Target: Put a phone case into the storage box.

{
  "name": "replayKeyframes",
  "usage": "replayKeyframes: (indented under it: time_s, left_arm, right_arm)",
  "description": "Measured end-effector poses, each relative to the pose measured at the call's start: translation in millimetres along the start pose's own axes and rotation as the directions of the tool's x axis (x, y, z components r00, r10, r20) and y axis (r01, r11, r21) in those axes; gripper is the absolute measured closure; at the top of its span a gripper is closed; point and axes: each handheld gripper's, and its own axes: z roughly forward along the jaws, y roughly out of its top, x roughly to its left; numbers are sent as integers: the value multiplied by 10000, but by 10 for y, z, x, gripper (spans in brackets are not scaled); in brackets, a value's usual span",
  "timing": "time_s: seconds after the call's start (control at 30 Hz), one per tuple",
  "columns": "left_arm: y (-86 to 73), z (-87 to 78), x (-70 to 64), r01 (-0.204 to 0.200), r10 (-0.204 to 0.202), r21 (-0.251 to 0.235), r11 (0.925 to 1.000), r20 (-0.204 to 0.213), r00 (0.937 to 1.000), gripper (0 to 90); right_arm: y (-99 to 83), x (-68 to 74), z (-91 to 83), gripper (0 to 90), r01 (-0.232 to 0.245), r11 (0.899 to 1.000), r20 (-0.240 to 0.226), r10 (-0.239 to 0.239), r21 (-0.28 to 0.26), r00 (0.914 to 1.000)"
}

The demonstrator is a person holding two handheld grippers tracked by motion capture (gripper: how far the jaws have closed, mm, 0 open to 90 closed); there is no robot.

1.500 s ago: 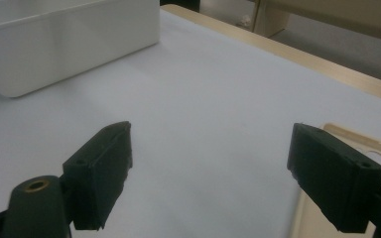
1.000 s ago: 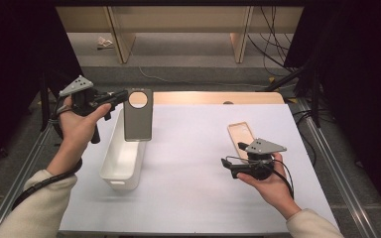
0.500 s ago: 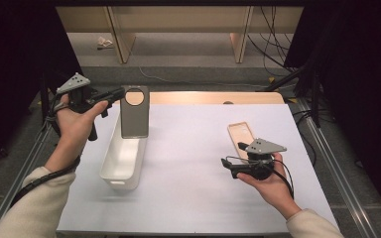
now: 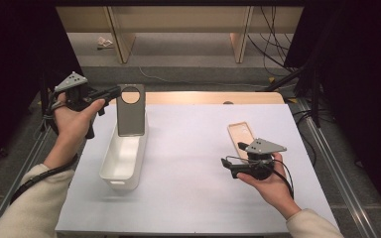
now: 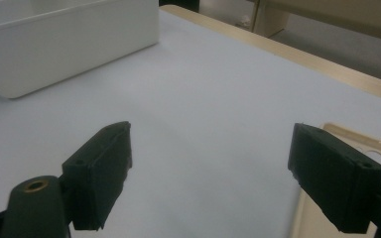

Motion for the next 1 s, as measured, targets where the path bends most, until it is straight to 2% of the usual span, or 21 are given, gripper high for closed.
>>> replayKeyframes:
  time_s: [0.6,1.0]
  left_arm:
    - [15,35,145,-92,96,102,9999,-370,9993,824]
    - [27,75,233,-199,207,186,9996,-412,9989,824]
  right_arm:
    - [-1,-8,-2,182,-38,10000,-8,38,-23,10000]
    - [-2,-8,-2,182,-33,10000,-18,33,4,10000]
